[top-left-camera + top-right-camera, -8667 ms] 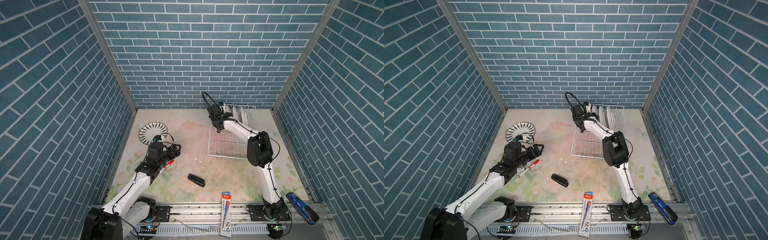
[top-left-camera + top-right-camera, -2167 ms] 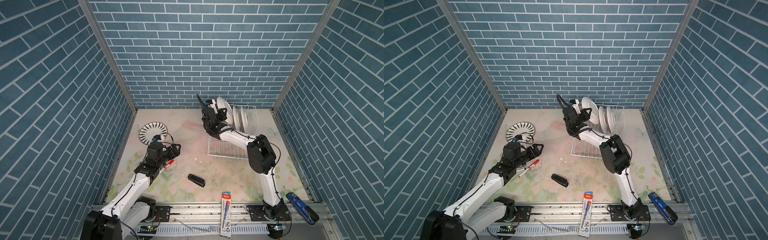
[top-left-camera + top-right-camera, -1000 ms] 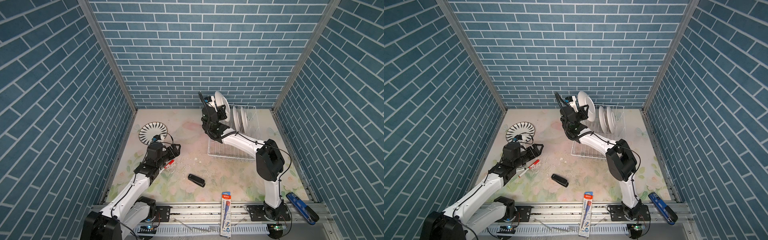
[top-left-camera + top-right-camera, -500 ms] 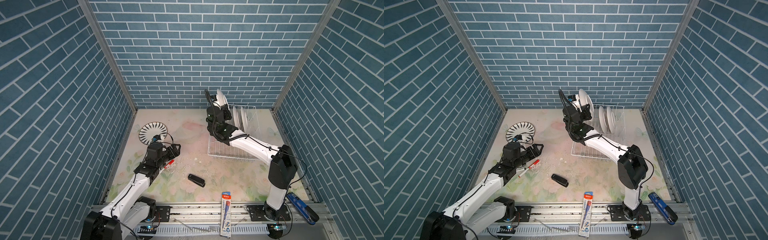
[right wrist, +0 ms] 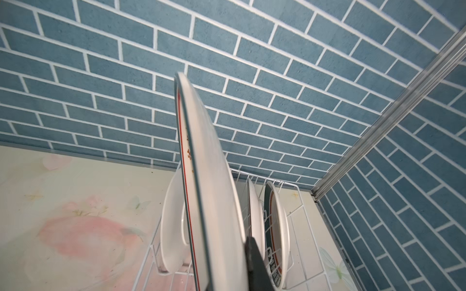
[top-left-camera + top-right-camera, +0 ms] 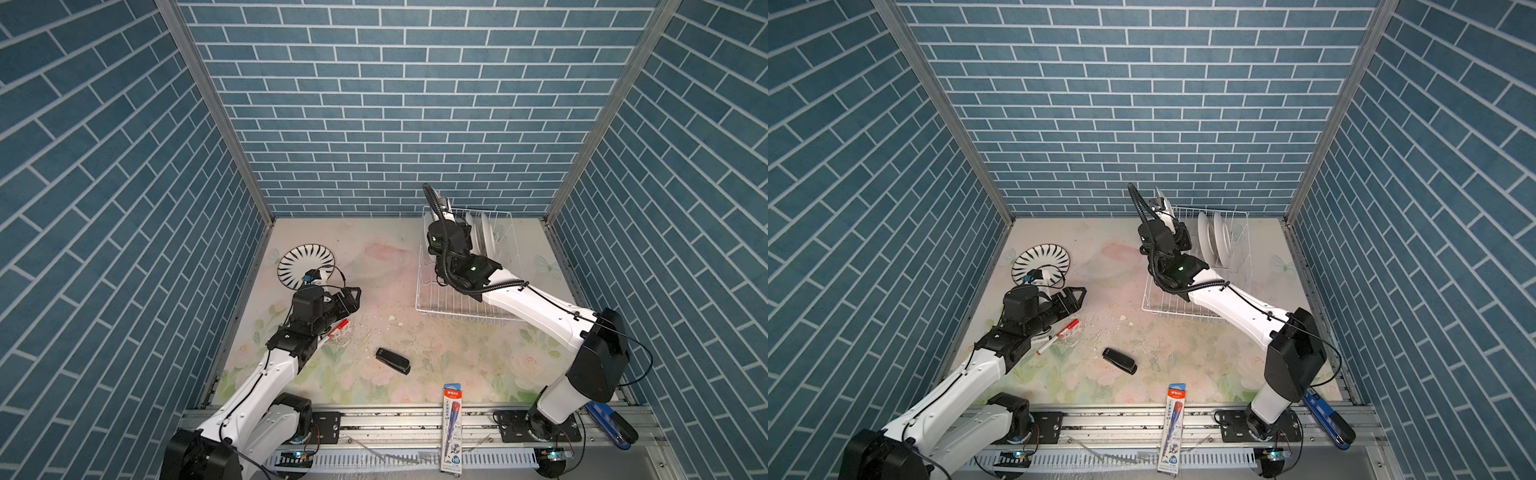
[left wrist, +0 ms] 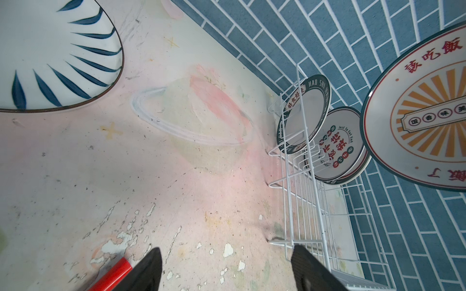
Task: Unload the plates from the dish rack
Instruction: 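Carry the printed plate toward the left gripper with the right gripper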
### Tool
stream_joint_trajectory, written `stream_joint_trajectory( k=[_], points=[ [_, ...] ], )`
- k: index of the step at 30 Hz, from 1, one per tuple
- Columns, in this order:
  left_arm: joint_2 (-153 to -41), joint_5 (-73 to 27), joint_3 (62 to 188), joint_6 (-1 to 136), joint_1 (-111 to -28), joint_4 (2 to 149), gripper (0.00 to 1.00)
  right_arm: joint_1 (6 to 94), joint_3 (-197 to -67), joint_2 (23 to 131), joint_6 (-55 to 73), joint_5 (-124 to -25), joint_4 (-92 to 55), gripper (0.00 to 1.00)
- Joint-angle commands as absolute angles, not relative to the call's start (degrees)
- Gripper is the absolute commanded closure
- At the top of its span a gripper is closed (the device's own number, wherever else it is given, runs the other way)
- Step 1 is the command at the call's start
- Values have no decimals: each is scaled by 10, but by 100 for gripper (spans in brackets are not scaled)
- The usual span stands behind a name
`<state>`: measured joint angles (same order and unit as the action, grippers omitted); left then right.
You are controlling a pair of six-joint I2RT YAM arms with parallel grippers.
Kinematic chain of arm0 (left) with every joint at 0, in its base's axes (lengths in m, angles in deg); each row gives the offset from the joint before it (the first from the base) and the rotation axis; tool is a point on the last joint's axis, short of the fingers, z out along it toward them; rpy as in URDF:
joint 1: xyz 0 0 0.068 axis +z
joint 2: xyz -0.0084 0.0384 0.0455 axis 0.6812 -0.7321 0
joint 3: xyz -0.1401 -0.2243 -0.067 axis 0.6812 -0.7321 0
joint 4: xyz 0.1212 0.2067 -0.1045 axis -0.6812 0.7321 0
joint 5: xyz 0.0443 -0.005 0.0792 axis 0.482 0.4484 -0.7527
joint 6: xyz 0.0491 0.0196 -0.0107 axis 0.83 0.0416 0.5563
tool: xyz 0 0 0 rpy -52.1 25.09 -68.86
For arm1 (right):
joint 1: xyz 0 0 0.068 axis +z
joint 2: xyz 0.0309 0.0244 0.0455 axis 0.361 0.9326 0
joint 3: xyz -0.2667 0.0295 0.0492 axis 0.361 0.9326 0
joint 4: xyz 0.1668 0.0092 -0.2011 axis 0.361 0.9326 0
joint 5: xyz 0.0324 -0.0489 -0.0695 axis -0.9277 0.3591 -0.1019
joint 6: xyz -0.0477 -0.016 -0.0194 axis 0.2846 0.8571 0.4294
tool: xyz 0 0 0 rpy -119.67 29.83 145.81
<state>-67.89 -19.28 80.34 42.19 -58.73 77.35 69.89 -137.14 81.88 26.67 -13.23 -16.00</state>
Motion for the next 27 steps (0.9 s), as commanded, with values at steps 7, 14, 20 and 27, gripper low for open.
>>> stream_joint_trajectory(
  k=[7, 14, 20, 27],
  points=[
    [-677, -186, 812, 413, -591, 762, 17, 695, -1336, 763, 209, -186, -192, 100],
    [-678, -182, 815, 408, -591, 756, 17, 684, -1304, 728, 171, -247, -199, 100],
    [-700, -160, 812, 393, -591, 720, 16, 656, -1283, 706, 81, -349, -177, 100],
    [-719, -146, 809, 372, -591, 685, 16, 622, -1245, 674, -5, -455, -180, 100]
  ],
)
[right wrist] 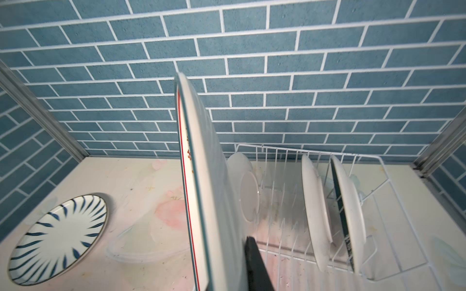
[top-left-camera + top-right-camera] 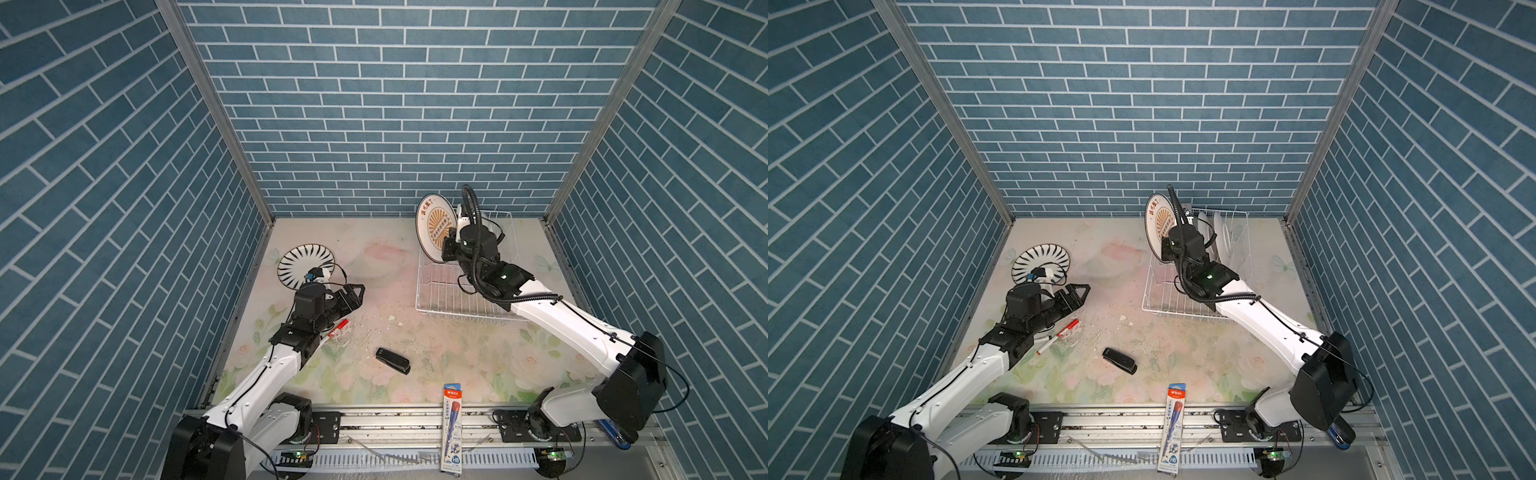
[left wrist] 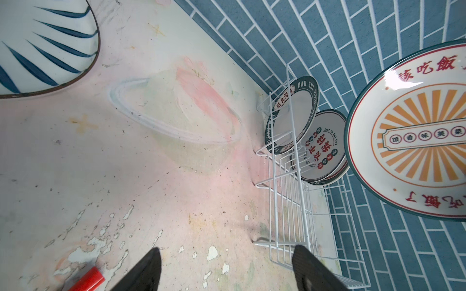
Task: Unload the plates from the dish rack
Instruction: 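Carry the printed plate toward the left gripper with the right gripper, then lower the orange-sunburst printed plate toward the table beside the blue-striped plate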
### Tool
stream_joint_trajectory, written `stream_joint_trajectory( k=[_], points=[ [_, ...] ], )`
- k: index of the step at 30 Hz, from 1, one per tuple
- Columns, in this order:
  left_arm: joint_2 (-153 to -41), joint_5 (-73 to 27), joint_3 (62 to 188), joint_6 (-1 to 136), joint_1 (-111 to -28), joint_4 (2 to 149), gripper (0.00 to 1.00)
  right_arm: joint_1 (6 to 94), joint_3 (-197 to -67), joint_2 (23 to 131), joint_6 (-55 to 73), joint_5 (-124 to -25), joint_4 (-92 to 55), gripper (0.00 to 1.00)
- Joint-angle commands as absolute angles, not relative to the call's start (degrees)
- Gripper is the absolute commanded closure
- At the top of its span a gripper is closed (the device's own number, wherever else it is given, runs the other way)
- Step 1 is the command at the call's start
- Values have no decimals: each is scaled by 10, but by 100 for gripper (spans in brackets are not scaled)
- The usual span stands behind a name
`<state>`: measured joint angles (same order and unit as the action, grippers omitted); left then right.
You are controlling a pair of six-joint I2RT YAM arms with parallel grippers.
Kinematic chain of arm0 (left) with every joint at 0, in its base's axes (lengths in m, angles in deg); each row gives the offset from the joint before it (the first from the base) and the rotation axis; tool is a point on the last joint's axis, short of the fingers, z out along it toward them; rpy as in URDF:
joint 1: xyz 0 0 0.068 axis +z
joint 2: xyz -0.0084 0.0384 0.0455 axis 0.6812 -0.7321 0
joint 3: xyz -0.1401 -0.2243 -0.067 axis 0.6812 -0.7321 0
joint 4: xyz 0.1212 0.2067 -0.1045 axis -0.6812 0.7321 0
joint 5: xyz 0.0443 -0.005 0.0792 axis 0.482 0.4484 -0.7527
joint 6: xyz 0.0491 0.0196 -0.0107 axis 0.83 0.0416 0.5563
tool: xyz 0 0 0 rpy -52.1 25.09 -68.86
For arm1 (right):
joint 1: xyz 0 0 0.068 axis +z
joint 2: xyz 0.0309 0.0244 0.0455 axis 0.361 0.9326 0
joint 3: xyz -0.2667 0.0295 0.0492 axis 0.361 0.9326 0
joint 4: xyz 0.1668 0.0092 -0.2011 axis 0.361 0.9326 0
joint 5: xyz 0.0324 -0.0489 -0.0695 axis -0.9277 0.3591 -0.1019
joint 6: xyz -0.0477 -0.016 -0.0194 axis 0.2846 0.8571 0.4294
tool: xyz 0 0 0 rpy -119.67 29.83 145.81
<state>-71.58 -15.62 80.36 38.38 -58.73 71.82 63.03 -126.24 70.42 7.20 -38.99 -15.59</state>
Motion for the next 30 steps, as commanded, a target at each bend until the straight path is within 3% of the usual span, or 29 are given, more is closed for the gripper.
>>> stream_joint_trajectory(
  k=[1, 30],
  points=[
    [-720, -143, 808, 368, -591, 677, 15, 620, -1241, 672, -11, -464, -181, 100],
    [-772, -76, 795, 328, -590, 555, 14, 595, -1180, 717, -188, -691, -280, 100]
  ],
)
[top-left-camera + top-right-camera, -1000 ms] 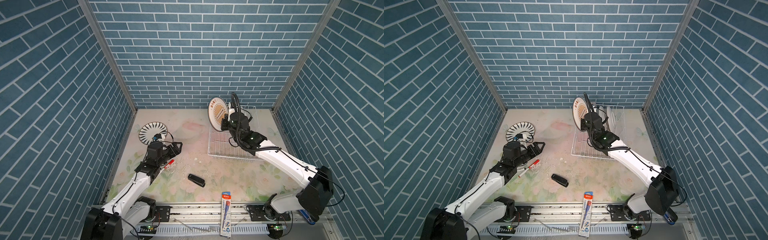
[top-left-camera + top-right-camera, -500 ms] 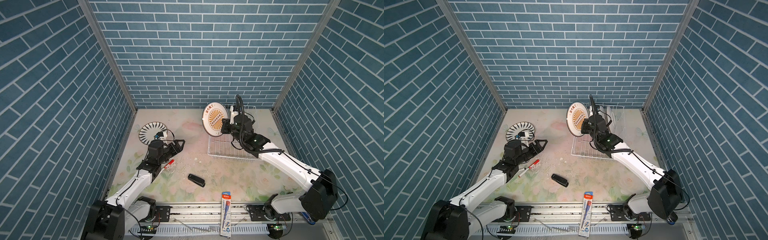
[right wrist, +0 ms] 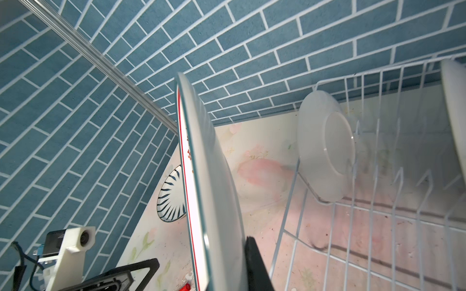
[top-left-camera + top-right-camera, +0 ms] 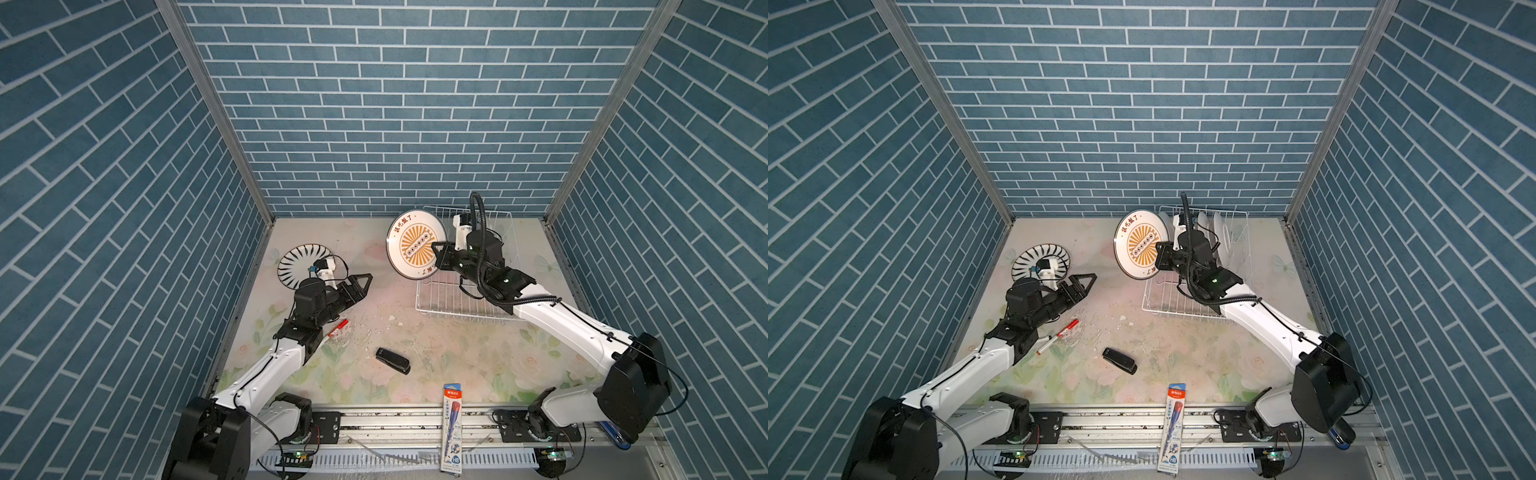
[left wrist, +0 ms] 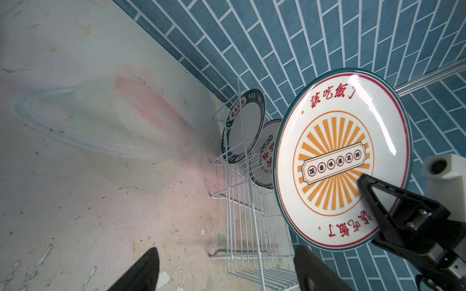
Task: Unload the plates from the dish rack
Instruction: 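Lower the orange-sunburst printed plate toward the table beside the blue-striped plate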
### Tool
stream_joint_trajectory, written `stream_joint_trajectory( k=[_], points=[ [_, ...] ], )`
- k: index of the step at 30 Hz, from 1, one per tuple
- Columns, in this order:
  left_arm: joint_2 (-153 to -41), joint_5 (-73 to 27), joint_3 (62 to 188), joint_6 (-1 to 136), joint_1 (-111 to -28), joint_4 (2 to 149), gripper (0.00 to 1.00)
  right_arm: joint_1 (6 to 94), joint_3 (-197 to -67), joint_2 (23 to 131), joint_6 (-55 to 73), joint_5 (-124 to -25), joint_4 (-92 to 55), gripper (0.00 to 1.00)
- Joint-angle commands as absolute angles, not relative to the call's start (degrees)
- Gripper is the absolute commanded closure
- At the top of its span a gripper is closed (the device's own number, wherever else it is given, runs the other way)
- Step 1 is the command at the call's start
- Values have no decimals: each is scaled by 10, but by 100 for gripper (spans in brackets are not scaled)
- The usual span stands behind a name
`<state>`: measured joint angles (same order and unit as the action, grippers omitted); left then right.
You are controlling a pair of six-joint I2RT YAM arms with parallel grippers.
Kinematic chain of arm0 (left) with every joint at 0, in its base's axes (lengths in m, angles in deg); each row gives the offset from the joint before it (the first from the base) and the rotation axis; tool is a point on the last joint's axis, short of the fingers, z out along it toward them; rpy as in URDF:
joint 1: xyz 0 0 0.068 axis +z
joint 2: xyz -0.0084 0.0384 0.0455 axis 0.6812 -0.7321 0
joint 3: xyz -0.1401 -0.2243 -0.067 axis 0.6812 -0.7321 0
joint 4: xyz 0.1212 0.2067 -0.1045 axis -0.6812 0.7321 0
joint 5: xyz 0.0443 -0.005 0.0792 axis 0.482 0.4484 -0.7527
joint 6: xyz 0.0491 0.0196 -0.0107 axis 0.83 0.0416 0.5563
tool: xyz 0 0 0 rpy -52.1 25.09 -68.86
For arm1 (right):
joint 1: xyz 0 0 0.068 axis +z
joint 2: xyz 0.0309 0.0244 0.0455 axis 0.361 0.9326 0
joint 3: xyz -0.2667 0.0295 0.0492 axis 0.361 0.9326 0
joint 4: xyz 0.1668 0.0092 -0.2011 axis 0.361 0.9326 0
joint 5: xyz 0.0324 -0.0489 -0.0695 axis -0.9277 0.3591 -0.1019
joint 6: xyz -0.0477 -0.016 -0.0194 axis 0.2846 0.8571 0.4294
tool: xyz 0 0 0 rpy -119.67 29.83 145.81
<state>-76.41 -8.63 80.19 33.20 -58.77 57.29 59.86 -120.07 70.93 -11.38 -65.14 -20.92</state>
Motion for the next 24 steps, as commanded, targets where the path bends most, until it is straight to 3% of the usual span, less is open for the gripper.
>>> stream_joint_trajectory(
  k=[1, 15, 24],
  points=[
    [-775, -74, 795, 327, -590, 552, 14, 596, -1176, 719, -201, -708, -292, 100],
    [-791, -61, 798, 306, -590, 527, 14, 596, -1140, 742, -359, -757, -373, 100],
    [-810, -43, 796, 281, -590, 483, 15, 597, -1128, 746, -393, -758, -376, 100]
  ],
)
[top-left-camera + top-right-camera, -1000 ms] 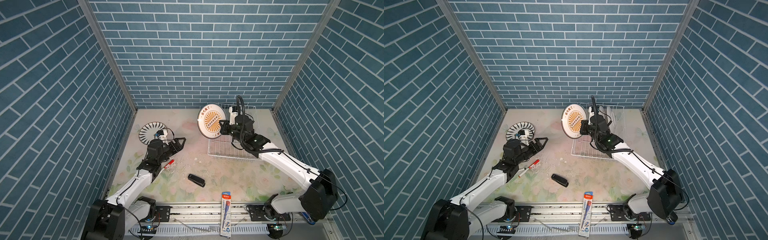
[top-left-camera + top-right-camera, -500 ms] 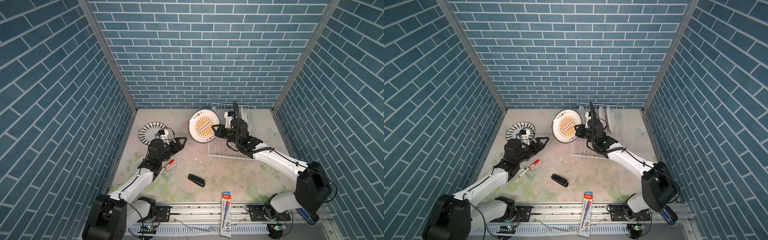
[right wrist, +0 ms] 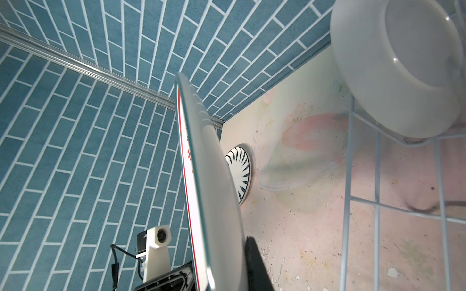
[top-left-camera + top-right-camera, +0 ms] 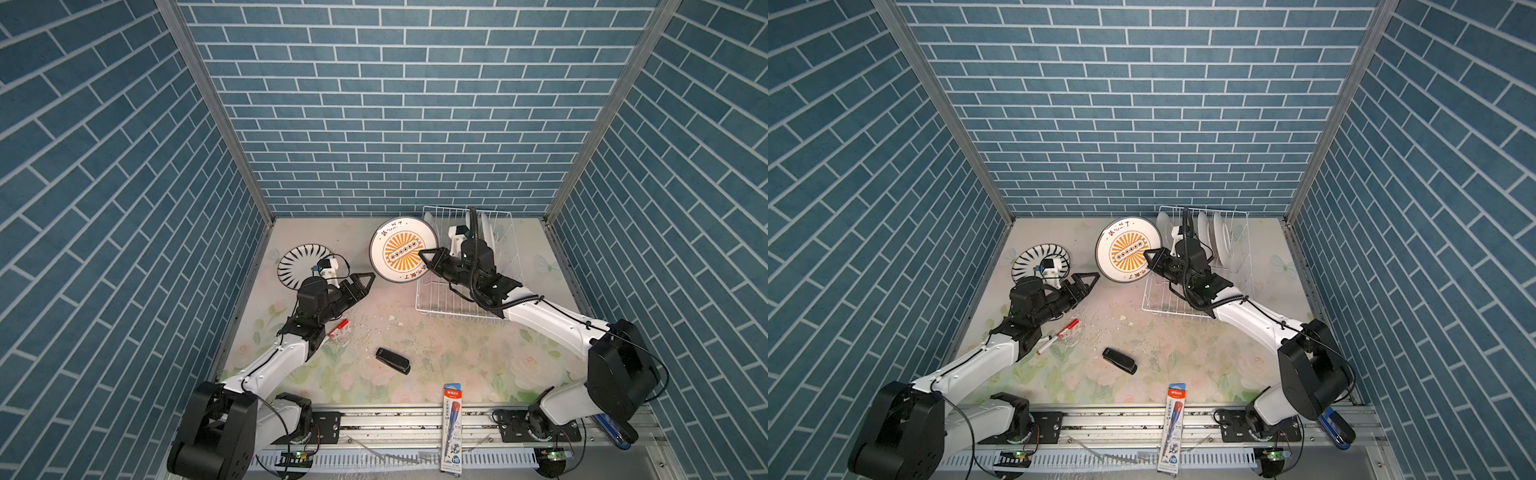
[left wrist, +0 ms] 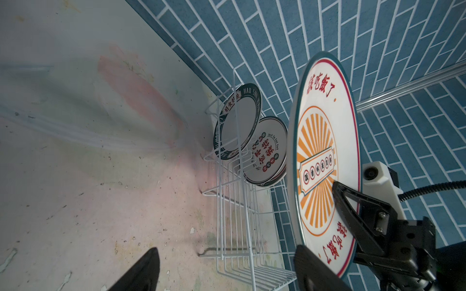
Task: Unload the plates from the dish rack
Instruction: 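Lower the orange-sunburst printed plate toward the table beside the blue-striped plate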
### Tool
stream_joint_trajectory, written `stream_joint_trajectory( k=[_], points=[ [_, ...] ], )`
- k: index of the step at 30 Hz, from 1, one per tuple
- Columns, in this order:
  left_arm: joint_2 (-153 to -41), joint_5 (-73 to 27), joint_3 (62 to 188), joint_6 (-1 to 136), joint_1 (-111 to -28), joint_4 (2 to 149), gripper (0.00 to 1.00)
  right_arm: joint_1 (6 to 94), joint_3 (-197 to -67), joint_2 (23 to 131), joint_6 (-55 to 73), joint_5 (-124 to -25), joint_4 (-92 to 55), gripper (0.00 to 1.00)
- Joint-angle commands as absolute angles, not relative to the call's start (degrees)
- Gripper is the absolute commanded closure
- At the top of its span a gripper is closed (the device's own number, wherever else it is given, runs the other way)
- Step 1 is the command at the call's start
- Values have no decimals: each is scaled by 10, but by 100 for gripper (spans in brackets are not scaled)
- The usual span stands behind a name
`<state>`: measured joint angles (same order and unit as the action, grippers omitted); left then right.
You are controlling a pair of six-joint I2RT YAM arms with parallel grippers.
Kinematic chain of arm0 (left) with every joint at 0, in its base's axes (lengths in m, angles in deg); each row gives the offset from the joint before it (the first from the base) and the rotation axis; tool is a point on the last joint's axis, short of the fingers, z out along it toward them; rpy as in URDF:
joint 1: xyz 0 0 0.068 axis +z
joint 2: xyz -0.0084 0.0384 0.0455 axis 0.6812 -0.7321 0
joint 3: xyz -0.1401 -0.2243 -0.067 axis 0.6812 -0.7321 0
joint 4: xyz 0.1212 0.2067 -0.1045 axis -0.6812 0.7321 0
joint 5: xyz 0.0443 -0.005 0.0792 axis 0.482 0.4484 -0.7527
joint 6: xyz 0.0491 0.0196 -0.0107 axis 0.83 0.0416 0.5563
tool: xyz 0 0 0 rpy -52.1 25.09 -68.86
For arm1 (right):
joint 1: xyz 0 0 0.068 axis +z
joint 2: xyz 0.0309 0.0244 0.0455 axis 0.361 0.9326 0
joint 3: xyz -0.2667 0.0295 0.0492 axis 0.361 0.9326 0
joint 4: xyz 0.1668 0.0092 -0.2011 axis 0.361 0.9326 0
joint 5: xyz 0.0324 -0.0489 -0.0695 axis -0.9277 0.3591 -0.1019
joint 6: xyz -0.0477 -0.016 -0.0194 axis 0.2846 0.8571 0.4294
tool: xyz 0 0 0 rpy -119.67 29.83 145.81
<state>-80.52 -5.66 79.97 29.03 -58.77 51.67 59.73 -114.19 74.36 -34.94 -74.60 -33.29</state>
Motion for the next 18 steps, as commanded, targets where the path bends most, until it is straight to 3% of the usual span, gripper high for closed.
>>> stream_joint_trajectory(
  k=[1, 11, 18],
  points=[
    [-811, -42, 795, 279, -590, 480, 15, 597, -1127, 747, -395, -759, -376, 100],
    [-823, -38, 800, 265, -590, 456, 18, 603, -1121, 754, -423, -776, -391, 100],
    [-843, -24, 804, 252, -590, 426, 29, 615, -1118, 766, -444, -785, -401, 100]
  ],
)
